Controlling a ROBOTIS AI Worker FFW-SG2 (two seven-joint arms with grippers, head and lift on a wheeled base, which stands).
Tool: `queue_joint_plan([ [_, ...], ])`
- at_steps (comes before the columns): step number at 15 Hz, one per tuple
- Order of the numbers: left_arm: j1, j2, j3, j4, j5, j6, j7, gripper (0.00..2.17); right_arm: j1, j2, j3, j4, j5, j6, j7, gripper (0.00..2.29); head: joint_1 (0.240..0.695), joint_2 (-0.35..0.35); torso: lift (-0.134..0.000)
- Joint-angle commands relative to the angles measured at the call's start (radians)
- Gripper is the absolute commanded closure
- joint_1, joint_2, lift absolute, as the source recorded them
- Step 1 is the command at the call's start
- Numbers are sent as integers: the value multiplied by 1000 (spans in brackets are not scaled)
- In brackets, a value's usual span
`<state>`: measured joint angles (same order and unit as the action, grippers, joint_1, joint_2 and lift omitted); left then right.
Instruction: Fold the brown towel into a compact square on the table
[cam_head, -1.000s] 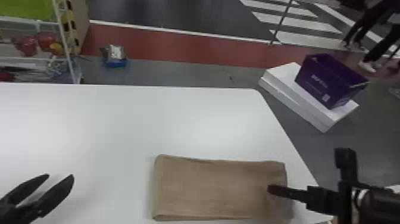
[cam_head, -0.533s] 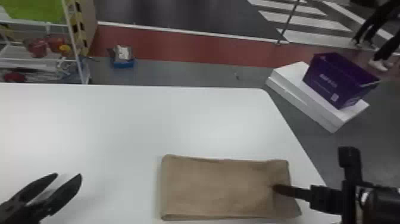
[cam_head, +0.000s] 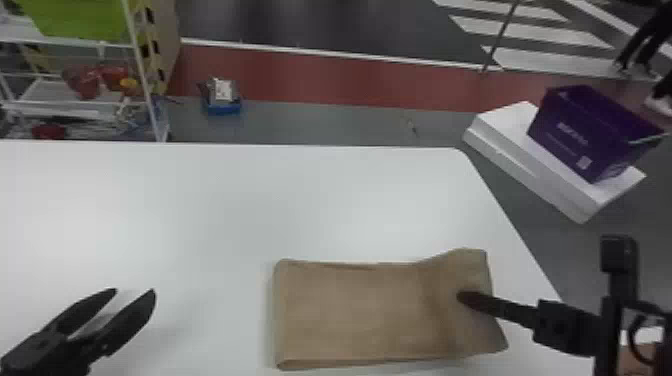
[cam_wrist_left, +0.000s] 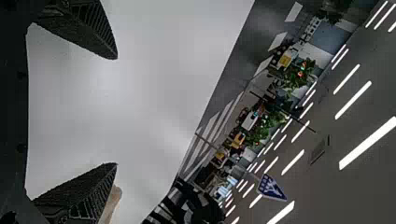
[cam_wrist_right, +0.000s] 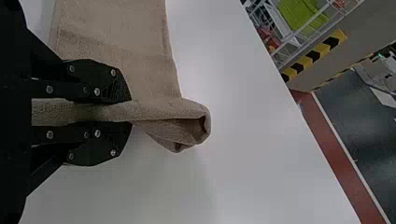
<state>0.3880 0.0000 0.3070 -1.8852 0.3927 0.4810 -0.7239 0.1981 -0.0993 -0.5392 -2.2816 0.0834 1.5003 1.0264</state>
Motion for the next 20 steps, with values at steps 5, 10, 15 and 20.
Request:
queue_joint_plan([
  [5,5,-3,20,-5,8,0,-6,63,-63,56,176,-58,7,72,-52,967,695,-85,-134],
  [10,8,-3,23,-5,9,3,-12,63,-83,69,397,-61,78,72,-100,961,695,19,-134],
  [15,9,-3,27,-3,9,0,-12,63,-88,69,593,-38,176,72,-108,46,695,137,-134],
  [20,9,-3,32,-5,11,0,-12,63,-58,70,596,-65,118,70,-106,53,695,190,-134],
])
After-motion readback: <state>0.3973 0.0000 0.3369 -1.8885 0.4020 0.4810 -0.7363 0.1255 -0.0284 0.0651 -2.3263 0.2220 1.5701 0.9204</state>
